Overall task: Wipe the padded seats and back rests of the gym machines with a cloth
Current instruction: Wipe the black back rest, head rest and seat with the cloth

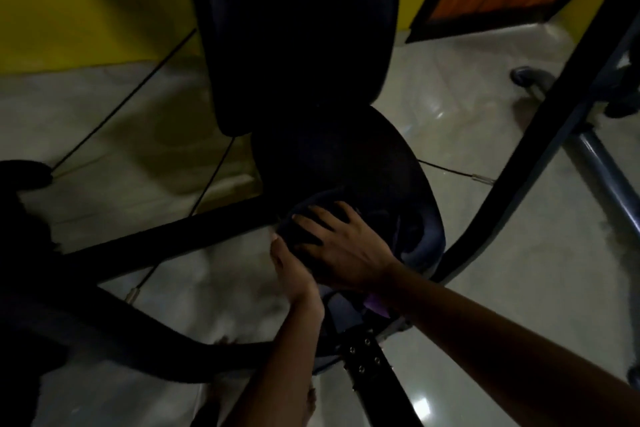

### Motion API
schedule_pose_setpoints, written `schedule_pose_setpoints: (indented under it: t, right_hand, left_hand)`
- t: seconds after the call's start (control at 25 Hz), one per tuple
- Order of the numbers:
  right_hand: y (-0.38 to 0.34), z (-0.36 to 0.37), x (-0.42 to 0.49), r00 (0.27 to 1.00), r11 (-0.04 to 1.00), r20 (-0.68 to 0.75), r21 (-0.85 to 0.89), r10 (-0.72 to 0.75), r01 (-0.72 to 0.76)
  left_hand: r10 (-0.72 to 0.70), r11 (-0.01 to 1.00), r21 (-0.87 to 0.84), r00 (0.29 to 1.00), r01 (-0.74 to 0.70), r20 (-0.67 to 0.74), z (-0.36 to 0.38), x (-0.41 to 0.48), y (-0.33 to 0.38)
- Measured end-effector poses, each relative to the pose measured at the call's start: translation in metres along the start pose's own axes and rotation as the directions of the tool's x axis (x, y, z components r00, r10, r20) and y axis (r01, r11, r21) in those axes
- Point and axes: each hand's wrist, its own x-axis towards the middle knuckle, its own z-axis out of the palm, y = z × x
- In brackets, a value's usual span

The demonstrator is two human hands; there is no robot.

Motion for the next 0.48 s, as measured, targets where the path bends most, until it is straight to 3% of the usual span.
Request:
schedule_pose_setpoints:
  t: [0.08, 0.28, 0.4, 0.48]
  right_hand:
    - [0.016, -0.001, 0.027, 0.993, 0.992, 0.002, 0.045, -0.120, 0.120]
    - [0.050, 0.000, 0.092, 0.933, 0.929, 0.020, 0.105, -0.358, 0.354]
    - [0.067, 0.003, 0.129, 0.923, 0.919, 0.003, 0.099, -0.384, 0.382]
    - [0.079, 0.000, 0.157, 0.953, 0.952, 0.048, 0.079, -0.300, 0.296]
  left_hand:
    - [-0.062, 0.993, -0.107, 0.997, 0.056, -0.055, 0.013, 0.005, 0.001]
    - [-0.037, 0.991, -0.137, 0.968, 0.002, -0.249, 0.042, 0.021, 0.024]
    - [-0.005, 0.999, 0.037, 0.945, 0.019, -0.328, 0.054, 0.028, 0.025]
    - [0.055, 0.991, 0.135, 0.934, -0.007, -0.354, 0.058, 0.025, 0.025]
